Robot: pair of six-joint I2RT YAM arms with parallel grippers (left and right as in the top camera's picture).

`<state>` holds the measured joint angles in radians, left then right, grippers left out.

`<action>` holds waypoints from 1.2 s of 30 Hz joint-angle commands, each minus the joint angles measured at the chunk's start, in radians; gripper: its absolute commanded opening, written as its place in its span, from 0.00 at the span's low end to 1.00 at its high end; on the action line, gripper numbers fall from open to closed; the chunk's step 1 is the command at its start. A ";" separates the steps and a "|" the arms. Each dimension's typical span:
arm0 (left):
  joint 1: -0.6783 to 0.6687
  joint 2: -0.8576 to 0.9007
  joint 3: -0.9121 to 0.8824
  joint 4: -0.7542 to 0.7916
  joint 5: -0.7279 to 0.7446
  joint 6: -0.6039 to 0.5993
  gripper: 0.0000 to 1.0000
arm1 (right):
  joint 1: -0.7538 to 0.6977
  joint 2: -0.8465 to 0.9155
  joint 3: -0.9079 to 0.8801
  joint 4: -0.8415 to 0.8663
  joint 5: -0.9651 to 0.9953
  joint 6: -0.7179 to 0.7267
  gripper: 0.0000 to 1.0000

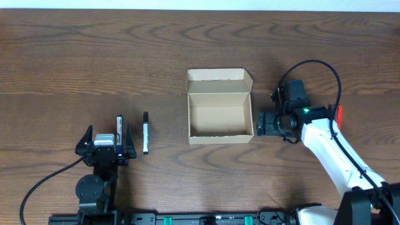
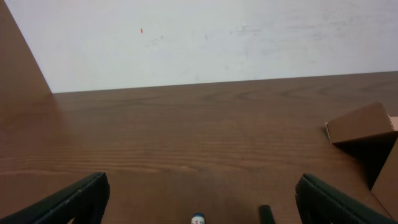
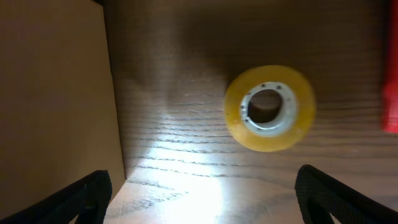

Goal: Pack container
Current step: 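Move the right gripper over the yellow tape roll, then lower the right gripper and grasp the yellow tape roll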

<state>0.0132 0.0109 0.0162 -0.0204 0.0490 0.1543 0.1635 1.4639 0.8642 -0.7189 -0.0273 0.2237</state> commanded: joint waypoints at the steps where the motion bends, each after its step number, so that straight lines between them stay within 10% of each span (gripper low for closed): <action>1: 0.006 -0.005 -0.011 -0.050 0.030 -0.006 0.95 | -0.027 0.069 0.019 -0.003 -0.053 -0.015 0.89; 36: 0.006 -0.005 -0.011 -0.050 0.030 -0.006 0.95 | -0.033 0.179 0.154 -0.008 -0.029 -0.023 0.91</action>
<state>0.0132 0.0109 0.0162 -0.0204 0.0494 0.1543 0.1360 1.6264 1.0016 -0.7353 -0.0692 0.2161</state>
